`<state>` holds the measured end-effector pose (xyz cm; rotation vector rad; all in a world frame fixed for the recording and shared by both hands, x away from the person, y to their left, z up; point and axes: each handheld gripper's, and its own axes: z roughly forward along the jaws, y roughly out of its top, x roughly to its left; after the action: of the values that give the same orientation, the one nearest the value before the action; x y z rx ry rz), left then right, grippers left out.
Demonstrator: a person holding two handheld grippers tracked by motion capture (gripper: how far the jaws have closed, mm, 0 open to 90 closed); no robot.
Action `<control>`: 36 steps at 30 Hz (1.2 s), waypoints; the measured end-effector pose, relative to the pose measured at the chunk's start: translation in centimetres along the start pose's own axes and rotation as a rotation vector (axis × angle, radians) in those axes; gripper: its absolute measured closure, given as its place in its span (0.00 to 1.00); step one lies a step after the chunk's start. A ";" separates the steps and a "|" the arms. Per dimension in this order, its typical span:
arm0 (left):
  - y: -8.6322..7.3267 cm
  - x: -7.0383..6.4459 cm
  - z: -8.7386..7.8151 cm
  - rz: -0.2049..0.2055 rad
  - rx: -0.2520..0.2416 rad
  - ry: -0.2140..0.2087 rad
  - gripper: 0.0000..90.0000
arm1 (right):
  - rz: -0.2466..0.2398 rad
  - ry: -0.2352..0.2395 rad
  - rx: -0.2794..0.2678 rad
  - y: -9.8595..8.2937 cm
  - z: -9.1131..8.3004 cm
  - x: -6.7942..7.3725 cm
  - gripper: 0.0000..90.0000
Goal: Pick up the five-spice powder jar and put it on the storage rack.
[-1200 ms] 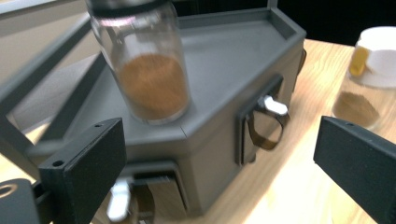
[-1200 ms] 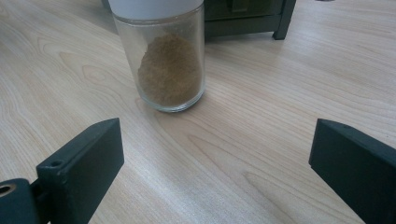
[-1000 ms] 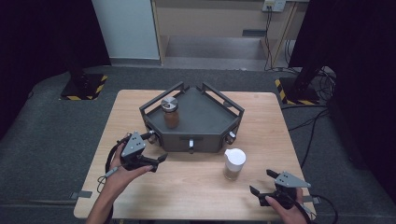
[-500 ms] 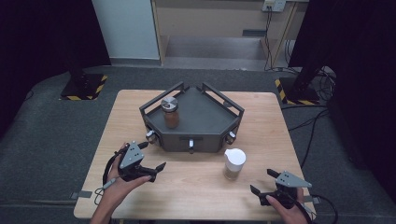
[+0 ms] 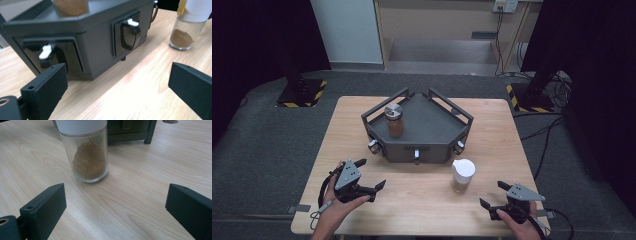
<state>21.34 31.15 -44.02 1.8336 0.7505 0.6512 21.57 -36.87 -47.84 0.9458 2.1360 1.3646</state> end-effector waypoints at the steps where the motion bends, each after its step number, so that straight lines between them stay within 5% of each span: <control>1: -0.2 0.0 0.0 -0.003 -0.003 -0.003 0.02 | 0.000 0.000 0.001 0.0 0.0 0.0 0.04; 5: -1.1 -0.1 0.1 -0.022 -0.007 -0.005 0.02 | -0.001 0.000 0.002 0.0 0.1 0.0 0.04; 18: -2.0 -0.5 -0.4 0.018 0.048 0.061 0.02 | -0.017 0.009 0.005 0.2 0.3 0.2 0.04; 36: -2.7 -0.1 -0.9 -0.001 0.049 0.070 0.03 | -0.004 0.001 -0.004 0.0 0.4 1.0 0.04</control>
<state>20.10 32.40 -46.20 1.8628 0.8191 0.7049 21.19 -35.91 -47.98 0.9388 2.1343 1.3666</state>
